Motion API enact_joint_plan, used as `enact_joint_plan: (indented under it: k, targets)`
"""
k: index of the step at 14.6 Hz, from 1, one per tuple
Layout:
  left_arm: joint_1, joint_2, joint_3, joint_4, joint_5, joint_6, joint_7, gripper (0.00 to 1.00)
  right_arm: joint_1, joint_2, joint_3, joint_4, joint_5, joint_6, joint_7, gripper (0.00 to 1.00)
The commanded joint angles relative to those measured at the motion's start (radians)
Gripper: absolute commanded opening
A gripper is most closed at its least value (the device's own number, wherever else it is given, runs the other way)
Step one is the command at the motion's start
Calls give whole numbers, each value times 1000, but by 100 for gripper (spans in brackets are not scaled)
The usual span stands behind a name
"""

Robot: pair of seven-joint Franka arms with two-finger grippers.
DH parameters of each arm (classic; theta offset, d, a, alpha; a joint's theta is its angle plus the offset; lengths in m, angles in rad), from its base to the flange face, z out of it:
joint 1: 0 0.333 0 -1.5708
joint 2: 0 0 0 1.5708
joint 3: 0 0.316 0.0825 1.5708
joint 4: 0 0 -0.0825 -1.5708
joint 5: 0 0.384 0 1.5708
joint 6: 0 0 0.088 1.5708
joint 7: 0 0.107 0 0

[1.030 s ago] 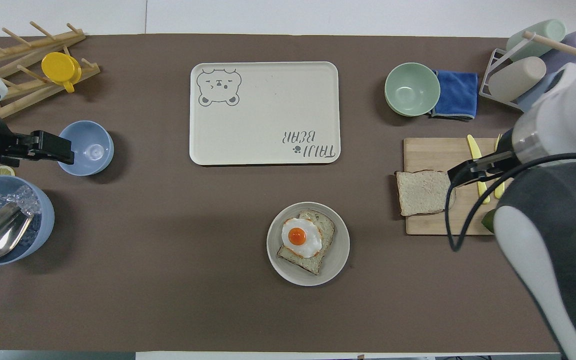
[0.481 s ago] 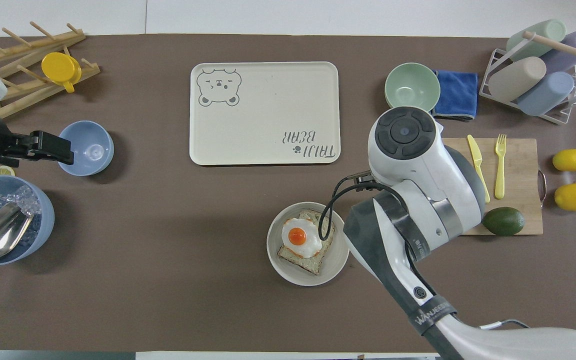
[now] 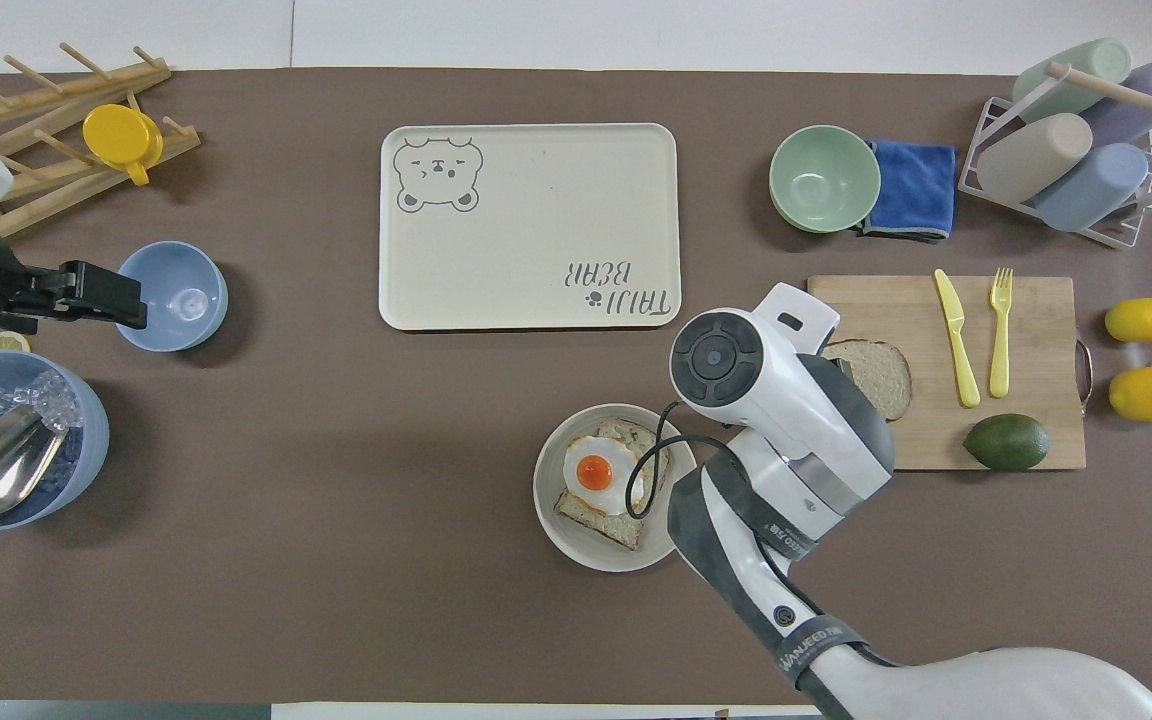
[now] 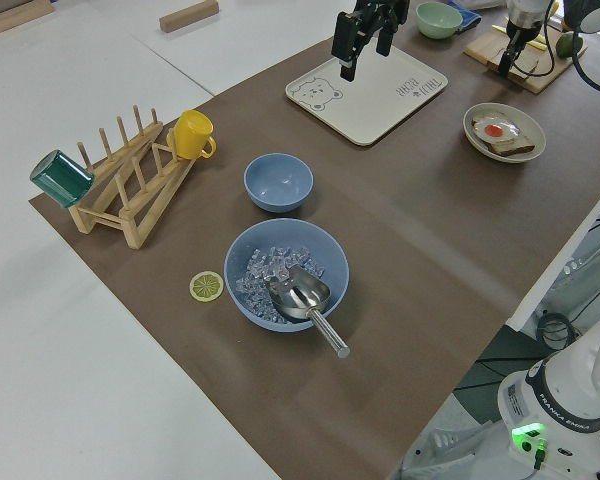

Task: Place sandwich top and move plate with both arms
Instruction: 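Lift the bread slice with the right gripper and carry it toward the plate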

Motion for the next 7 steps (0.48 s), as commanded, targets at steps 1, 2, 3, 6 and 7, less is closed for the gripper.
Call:
enact_joint_plan:
  k: [1,2,3,6,7]
  targets:
    - [11,-17,-2,-16,-6,9,6,100,-18,22,-3,-9,-88,28,28,100]
    - [11,-17,-2,-16,-6,10,6,100,-33,25,-3,-9,-96,35,29,100]
    - [12,-17,-2,-17,-6,10,8,100,-50,25,-3,-24,-96,67,32,100]
    - [19,-17,-2,-16,-6,10,11,100,-85,24,-1,-53,-96,108,31,99]
    - [19,-16,-2,-16,-4,10,11,100,-84,22,0,-56,-96,108,35,97]
